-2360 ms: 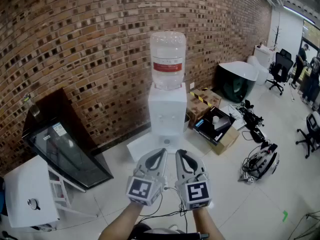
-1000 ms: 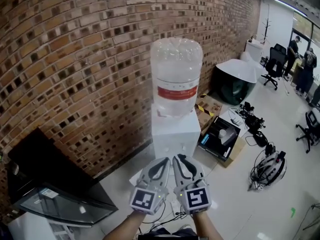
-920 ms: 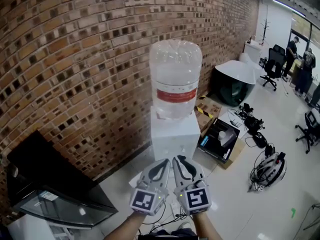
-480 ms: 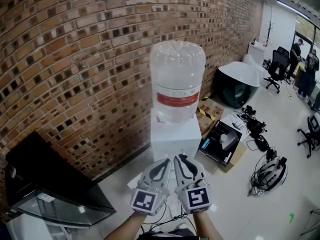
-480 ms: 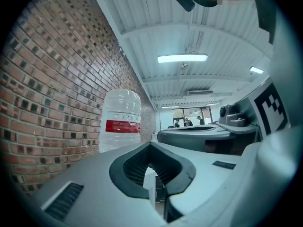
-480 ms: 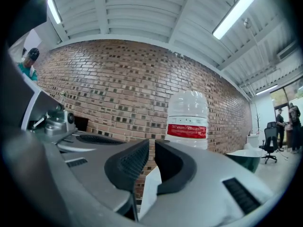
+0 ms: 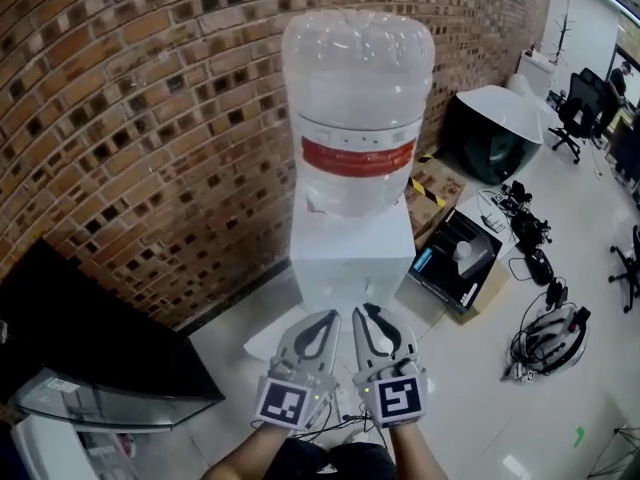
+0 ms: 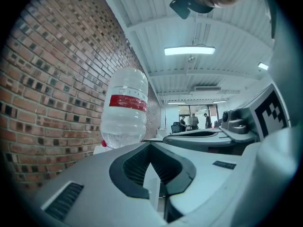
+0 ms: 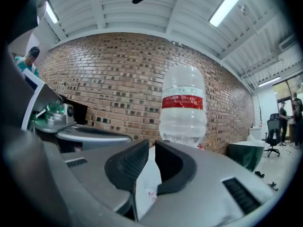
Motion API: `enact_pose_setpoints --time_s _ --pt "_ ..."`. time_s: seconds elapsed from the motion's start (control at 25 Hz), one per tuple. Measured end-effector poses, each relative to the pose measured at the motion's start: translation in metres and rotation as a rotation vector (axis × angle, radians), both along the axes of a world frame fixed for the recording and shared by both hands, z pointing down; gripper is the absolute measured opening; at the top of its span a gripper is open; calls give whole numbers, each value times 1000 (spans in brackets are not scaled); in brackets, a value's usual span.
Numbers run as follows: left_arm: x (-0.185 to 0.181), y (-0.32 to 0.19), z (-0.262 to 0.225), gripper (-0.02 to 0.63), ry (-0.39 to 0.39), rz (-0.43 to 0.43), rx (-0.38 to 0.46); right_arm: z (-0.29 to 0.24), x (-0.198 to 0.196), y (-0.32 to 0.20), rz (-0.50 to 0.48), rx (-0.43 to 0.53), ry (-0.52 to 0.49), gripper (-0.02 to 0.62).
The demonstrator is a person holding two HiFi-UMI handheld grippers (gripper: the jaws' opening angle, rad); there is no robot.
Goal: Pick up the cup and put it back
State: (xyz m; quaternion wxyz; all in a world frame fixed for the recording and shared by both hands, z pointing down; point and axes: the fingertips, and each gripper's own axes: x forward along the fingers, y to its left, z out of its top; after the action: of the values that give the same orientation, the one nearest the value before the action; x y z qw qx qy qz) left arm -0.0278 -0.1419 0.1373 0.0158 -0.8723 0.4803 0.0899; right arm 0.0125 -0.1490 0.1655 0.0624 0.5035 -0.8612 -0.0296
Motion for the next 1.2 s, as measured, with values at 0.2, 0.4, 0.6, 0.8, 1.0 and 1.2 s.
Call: enact_pose_setpoints --time_s 0.2,0.4,0.6,0.8,1.0,1.2 --pt "7 -22 78 -6 -8 2 26 86 4 -15 -2 -5 11 44" --pt "8 -40 175 -6 -13 -9 28 188 1 -30 -17 -31 3 96" --pt "8 -51 279 -6 -36 1 29 295 3 -51 13 -37 -13 100" --pt "-3 -64 371 -6 -40 -24 -1 387 -2 -61 36 -51 -4 100" --pt "2 -75 443 -6 -30 -39 -1 461 1 -73 52 -62 -30 100" --pt "4 -90 506 -6 -24 -62 -5 529 4 -88 65 -85 -40 158"
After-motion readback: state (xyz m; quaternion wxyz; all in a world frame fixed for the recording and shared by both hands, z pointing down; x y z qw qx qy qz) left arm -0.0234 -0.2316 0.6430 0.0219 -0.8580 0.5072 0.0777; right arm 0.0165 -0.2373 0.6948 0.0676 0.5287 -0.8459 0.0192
